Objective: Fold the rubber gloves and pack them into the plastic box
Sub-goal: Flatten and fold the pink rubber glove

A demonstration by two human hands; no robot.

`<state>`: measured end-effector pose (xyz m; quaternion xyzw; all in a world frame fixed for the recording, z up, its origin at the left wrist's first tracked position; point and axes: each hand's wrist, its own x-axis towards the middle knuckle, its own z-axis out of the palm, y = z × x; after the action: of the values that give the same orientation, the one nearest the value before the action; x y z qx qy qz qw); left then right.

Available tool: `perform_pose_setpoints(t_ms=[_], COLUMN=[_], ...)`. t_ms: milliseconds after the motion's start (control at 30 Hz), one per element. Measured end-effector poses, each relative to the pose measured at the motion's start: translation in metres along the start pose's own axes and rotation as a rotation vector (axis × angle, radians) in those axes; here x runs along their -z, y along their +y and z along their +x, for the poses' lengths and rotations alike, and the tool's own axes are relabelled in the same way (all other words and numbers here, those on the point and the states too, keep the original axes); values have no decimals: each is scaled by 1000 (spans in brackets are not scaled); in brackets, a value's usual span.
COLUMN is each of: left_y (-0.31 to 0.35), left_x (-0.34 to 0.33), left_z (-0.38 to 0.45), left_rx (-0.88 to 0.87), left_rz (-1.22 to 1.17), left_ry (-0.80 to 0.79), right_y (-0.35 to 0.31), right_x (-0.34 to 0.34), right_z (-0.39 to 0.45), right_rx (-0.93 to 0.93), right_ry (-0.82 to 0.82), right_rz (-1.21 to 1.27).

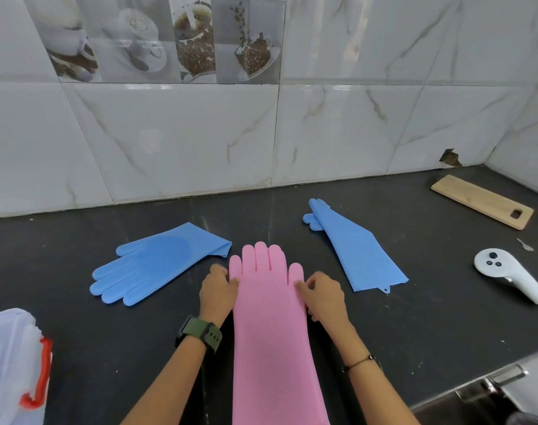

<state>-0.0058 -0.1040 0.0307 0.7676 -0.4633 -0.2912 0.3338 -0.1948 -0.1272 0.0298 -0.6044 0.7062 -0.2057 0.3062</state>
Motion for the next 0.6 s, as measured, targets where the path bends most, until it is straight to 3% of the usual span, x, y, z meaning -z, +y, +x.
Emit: perform_pose_setpoints(t_ms=[200,467,600], left_y=[-25,-20,-23], left_x=[-1,-2,1], left_z=[-60,-75,-87], left_rx=[40,24,26], left_rz=[50,-44,11], left_ry=[-41,-42,-83], right_y=[18,23,23], right_x=[-2,-8,-4], right_z=[-41,-52,-58], right_rx=[-69,-39,-37], right_ry=[-175,22,-28], right_rz=[-52,63,19])
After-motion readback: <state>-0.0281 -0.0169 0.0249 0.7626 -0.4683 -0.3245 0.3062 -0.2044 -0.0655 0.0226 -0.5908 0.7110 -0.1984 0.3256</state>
